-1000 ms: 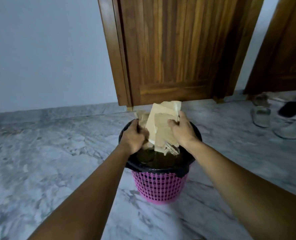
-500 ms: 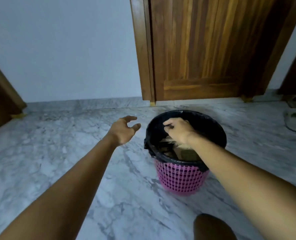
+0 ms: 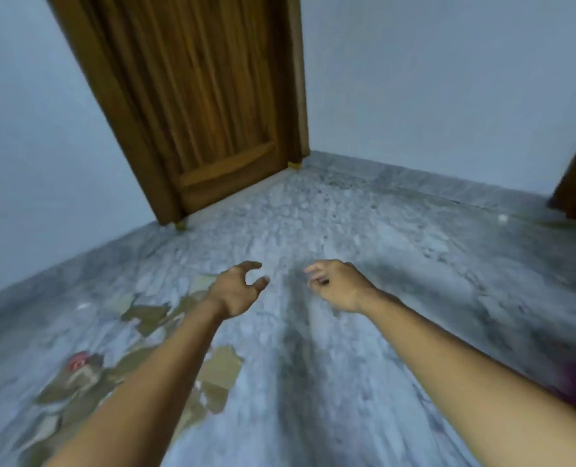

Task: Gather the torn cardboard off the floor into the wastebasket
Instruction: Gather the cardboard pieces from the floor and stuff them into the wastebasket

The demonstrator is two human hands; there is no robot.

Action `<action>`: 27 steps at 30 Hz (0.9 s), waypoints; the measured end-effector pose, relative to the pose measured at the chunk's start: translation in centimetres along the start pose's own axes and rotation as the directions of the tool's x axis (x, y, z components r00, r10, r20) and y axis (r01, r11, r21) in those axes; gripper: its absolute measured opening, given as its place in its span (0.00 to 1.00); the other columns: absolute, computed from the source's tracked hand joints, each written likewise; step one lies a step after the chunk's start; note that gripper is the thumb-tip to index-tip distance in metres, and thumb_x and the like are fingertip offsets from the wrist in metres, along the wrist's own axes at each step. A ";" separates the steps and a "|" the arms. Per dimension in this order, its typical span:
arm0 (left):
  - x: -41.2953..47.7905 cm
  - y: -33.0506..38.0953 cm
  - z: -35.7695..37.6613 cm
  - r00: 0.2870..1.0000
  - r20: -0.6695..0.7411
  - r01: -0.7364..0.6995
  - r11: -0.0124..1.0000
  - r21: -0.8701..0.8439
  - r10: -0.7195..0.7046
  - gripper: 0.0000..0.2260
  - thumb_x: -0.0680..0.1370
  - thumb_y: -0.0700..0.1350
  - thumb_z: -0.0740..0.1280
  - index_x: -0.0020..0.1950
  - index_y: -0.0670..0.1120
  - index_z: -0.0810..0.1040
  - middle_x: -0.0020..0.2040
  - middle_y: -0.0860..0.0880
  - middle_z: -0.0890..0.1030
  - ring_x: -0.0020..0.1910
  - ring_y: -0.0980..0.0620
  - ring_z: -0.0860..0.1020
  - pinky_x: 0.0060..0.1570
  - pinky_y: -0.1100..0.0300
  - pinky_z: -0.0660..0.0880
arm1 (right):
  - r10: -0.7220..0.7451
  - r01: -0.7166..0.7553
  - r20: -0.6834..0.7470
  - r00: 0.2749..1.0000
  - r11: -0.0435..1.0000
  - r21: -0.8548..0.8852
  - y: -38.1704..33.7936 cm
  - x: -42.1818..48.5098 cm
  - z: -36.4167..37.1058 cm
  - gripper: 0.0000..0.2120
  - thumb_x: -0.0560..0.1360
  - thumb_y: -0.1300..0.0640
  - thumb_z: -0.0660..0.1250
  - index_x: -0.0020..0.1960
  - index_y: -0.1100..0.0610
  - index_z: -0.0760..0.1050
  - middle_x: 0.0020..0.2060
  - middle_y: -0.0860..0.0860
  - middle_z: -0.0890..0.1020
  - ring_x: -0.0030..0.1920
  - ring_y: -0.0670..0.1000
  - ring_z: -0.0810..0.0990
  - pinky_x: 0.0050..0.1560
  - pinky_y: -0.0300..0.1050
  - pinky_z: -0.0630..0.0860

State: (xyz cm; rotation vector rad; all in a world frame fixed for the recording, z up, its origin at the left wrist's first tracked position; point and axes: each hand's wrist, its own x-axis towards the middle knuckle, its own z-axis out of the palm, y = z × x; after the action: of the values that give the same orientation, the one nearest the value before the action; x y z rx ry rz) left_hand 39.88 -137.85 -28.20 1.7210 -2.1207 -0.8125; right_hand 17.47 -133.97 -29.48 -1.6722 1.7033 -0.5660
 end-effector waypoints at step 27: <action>-23.7 -44.4 5.6 0.733 -0.038 0.680 0.730 0.070 -0.679 0.18 0.73 0.46 0.68 0.62 0.45 0.75 0.54 0.47 0.78 0.50 0.54 0.81 0.50 0.56 0.79 | -0.234 0.907 0.941 0.246 0.399 -0.138 -10.3 8.1 47.2 0.35 0.74 0.53 0.70 0.77 0.42 0.60 0.71 0.46 0.69 0.70 0.54 0.69 0.69 0.53 0.69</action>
State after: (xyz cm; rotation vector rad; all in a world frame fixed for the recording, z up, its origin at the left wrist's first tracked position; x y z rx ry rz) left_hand 78.01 -119.32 -55.97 2.5932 -1.4866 -0.8834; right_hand 59.03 -135.75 -55.42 -2.6063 0.3331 0.6793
